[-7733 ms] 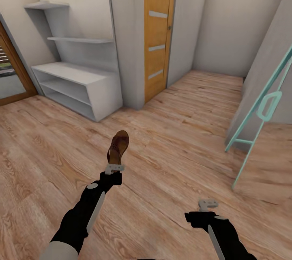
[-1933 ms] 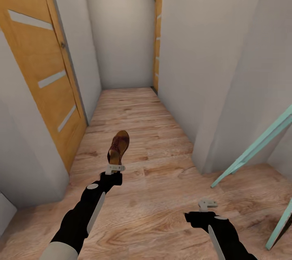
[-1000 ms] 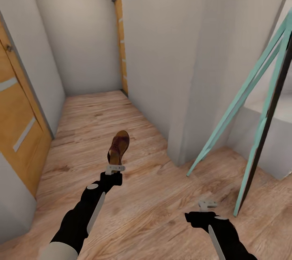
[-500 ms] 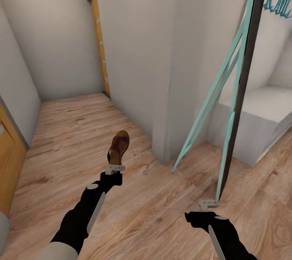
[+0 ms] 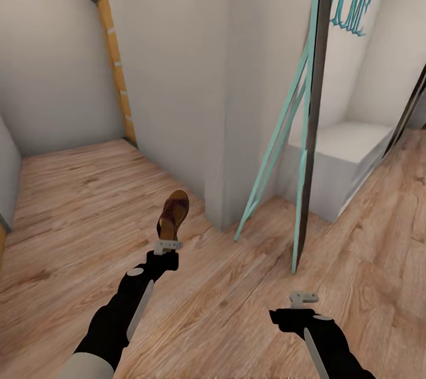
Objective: Pick up the two gym shoes and the two sandals from the corridor floor and place them onto the hallstand (shoe rack) in the corridor, making sure they are on the rack and not on the floor. Arrange them so the two gym shoes are next to each other and the two sandals are next to each other.
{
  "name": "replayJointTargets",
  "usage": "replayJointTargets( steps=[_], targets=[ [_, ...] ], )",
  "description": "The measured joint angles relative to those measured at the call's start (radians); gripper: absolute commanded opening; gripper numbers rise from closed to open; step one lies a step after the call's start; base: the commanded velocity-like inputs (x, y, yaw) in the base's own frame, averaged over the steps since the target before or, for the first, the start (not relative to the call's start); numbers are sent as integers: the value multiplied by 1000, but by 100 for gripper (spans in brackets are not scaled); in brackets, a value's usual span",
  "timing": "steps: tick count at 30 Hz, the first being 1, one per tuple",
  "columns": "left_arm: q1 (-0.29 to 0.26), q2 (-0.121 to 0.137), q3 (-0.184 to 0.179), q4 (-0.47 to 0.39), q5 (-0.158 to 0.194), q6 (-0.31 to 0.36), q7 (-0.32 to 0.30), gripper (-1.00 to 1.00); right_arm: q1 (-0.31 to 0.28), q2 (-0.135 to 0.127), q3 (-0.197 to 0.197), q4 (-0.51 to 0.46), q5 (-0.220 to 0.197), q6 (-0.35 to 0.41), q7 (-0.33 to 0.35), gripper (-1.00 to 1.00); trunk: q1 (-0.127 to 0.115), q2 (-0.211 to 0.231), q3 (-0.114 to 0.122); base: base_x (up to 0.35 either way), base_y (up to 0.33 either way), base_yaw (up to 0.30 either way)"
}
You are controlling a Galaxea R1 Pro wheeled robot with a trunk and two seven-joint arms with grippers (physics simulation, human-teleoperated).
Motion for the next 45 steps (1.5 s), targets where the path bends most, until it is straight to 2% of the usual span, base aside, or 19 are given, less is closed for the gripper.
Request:
replayJointTargets(
  steps=[34,36,38,39,40,43,45],
  targets=[
    [2,0,-5,0,0,-3,-3,-100,0,0,0,0,0,0,0,100,0,0,20,-4,4,-291],
    [3,0,-36,0,1,-5,-5,-100,0,0,0,0,0,0,0,100,0,0,21,0,0,-291],
    [3,0,-86,0,3,-5,-9,-100,0,0,0,0,0,0,0,100,0,0,22,0,0,-291],
    [3,0,-127,0,7,-6,-15,-100,0,0,0,0,0,0,0,100,0,0,23,0,0,-291],
    [3,1,-152,0,3,-6,-17,-100,0,0,0,0,0,0,0,100,0,0,23,0,0,-291],
    [4,3,-276,1,6,-6,-29,-100,0,0,0,0,0,0,0,100,0,0,25,0,0,-291],
    [4,4,-315,1,4,-6,-32,-100,0,0,0,0,0,0,0,100,0,0,26,0,0,-291]
  ],
)
